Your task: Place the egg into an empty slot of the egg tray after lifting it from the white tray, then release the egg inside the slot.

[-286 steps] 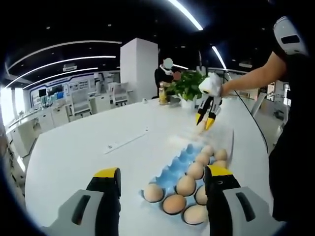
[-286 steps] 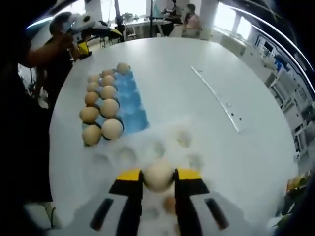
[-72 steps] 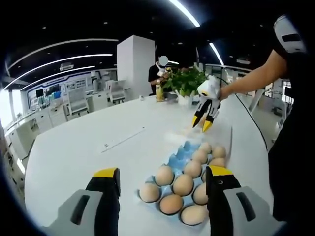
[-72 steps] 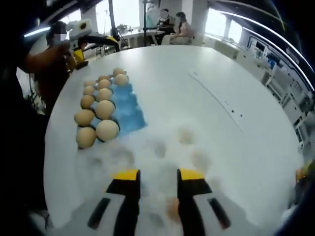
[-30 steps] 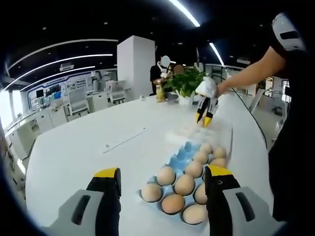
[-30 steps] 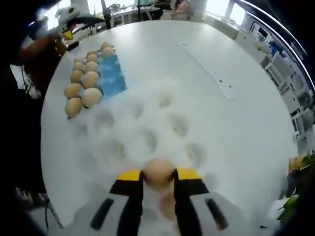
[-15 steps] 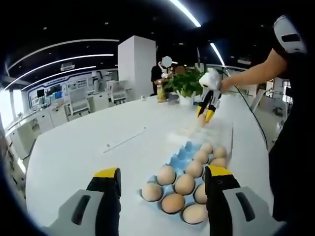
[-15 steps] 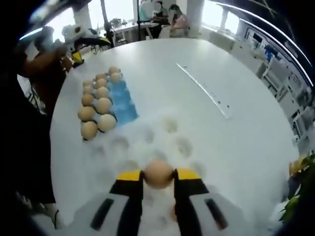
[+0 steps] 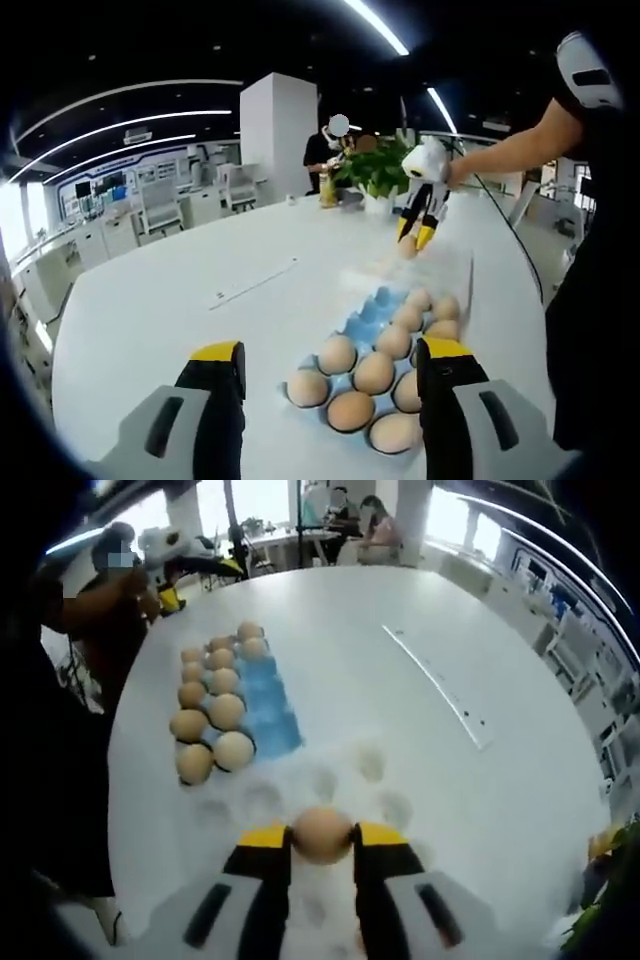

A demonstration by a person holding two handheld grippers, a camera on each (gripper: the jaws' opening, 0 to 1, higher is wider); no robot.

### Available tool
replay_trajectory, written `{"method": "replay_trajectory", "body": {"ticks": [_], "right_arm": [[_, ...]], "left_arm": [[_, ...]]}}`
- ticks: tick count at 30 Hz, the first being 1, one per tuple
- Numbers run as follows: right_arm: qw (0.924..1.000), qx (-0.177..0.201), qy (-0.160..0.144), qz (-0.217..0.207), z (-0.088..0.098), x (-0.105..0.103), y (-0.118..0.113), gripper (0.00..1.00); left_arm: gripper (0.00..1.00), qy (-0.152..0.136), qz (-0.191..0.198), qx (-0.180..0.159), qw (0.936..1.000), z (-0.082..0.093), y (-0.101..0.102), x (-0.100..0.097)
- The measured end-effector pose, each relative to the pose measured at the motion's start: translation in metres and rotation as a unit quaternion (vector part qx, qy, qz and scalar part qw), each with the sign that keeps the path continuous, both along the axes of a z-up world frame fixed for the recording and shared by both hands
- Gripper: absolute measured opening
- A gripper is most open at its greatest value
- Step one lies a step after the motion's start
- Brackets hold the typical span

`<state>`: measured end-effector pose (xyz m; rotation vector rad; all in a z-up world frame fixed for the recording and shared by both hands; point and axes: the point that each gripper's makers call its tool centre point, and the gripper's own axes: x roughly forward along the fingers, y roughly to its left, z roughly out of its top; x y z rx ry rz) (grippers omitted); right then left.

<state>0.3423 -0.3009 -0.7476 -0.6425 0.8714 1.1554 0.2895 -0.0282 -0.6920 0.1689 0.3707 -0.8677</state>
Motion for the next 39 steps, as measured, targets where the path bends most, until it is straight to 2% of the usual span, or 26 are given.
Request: {"method": "replay_trajectory", "body": {"ticks": [18, 26, 39], "right_arm": [[0.9978, 0.035, 0.0, 0.056, 0.004, -0.007, 0.064, 0.24], [0.9959, 0.039, 0.006, 0.081, -0.001, -0.011, 0.084, 0.24], [0.9929, 0.055, 0.005, 0.105, 0.001, -0.01, 0.115, 0.24]], "left_arm": [[0.71, 0.0, 0.0, 0.002, 1.0, 0.0, 0.001, -0.003], [0.71, 0.0, 0.003, 0.002, 1.0, 0.002, 0.004, -0.003], [0.71, 0.0, 0.0, 0.001, 1.0, 0.001, 0.004, -0.001]]}}
